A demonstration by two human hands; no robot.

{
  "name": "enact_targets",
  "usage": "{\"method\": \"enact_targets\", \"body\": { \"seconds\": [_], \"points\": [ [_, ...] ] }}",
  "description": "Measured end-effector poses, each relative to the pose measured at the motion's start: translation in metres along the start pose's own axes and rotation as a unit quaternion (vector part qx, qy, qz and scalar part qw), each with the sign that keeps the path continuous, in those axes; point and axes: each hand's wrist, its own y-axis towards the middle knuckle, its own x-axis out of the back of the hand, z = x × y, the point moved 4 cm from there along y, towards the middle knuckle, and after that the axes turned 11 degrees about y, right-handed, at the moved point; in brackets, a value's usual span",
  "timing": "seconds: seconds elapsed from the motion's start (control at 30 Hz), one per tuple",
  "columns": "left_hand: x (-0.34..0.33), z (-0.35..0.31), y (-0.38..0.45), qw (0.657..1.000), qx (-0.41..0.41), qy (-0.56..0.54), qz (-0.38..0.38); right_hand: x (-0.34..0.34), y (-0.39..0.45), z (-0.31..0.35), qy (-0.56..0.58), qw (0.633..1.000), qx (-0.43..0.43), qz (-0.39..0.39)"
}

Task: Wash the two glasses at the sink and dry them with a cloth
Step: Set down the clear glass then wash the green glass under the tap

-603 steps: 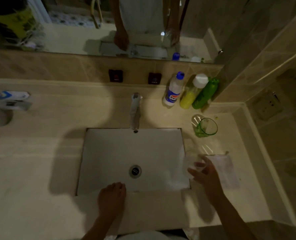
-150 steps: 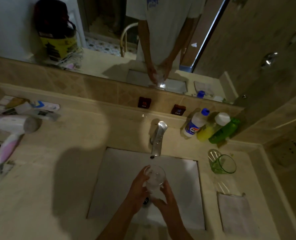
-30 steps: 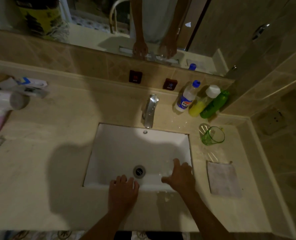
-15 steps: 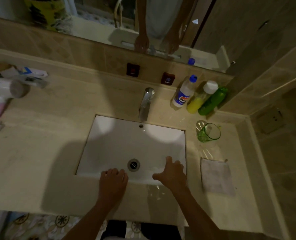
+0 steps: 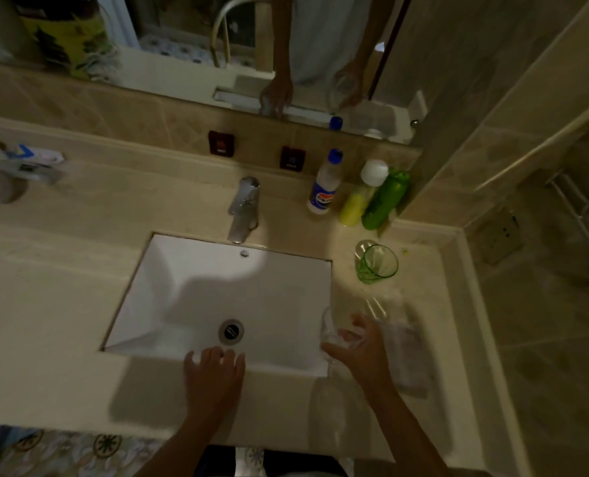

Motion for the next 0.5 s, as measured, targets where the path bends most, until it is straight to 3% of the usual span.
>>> {"method": "enact_targets", "body": {
  "seconds": [0.17, 0.27, 0.4, 0.5],
  "points": [
    [0.006, -0.002, -0.001, 0.999, 0.022, 0.011, -0.025, 0.081, 0.044, 0.005, -0.057, 0.994, 0.02, -0.093],
    [-0.003, -0.001, 0.002, 0.998, 0.028, -0.017, -0.046, 0.116, 0.08, 0.006, -0.035, 0.989, 0.025, -0.141],
    [-0.011, -0.006, 0.004, 0.998, 0.017, 0.054, -0.037, 0.146, 0.135, 0.017, -0.005, 0.99, 0.047, -0.134],
    [-0.014, -0.008, 0.008, 0.997, 0.023, 0.049, -0.049, 0.154, 0.164, 0.026, 0.023, 0.99, 0.008, -0.138]
  ]
}}
